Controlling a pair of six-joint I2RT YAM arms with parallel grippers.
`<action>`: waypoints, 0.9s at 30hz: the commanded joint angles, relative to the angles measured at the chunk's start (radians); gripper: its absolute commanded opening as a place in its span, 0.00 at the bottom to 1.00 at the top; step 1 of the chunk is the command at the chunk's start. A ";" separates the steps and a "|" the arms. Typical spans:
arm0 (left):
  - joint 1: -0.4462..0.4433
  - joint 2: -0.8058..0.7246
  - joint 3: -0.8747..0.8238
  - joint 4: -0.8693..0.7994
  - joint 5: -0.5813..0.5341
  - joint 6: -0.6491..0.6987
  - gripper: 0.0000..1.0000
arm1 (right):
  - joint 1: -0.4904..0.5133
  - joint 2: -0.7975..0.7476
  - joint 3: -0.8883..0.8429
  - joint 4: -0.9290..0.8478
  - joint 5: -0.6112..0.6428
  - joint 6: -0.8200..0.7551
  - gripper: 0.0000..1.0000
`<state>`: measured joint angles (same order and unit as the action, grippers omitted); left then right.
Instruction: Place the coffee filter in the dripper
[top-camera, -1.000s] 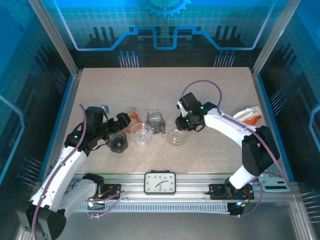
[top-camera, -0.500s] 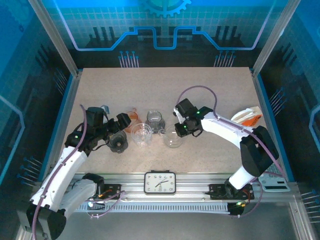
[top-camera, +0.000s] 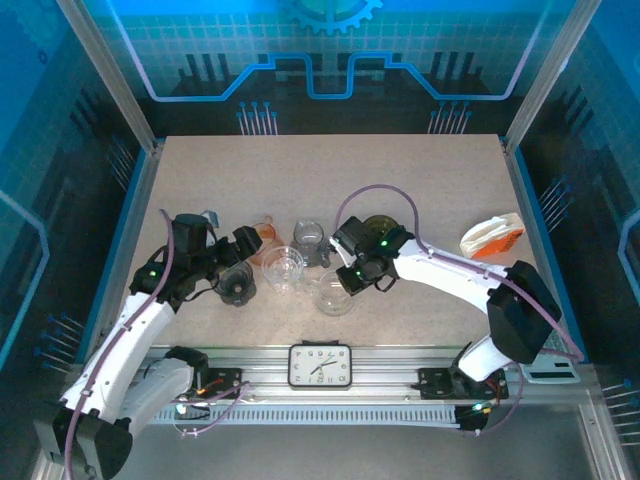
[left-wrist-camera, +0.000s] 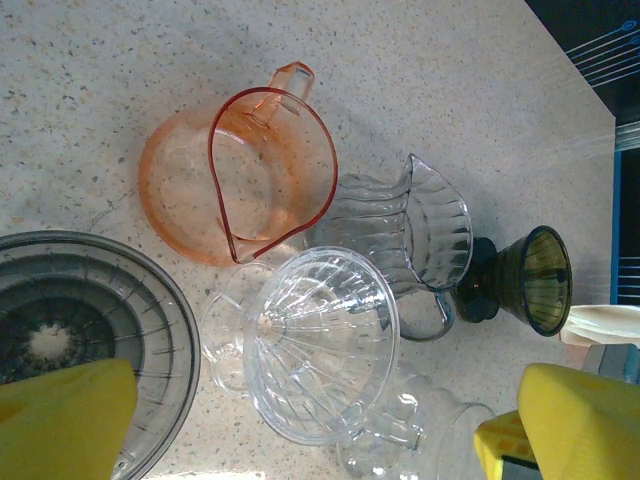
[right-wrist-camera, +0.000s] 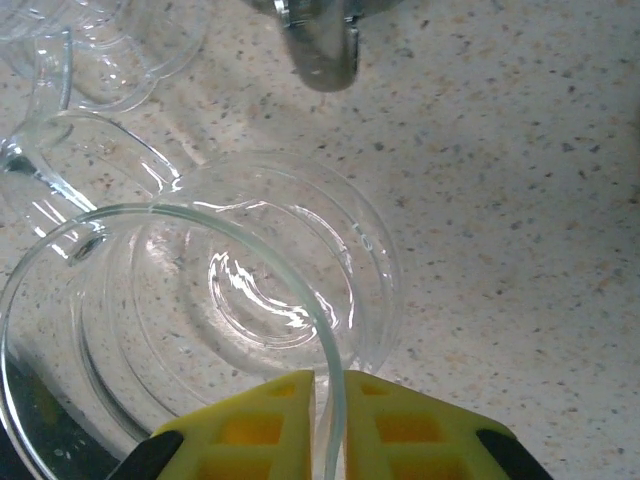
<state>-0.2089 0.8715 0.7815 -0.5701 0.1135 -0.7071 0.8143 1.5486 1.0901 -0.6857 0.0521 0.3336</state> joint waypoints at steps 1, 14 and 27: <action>-0.006 0.007 -0.016 0.015 0.012 0.003 0.99 | 0.029 0.027 0.011 0.012 -0.010 0.025 0.16; -0.014 0.010 -0.009 -0.001 0.078 0.031 0.89 | 0.046 -0.038 0.006 0.026 0.040 0.053 0.54; -0.344 0.215 0.078 -0.143 -0.170 -0.044 0.60 | -0.012 -0.239 -0.123 0.101 0.152 0.127 0.60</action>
<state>-0.5285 1.0565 0.8410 -0.6769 0.0212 -0.7097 0.8162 1.3415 0.9977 -0.6022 0.1772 0.4335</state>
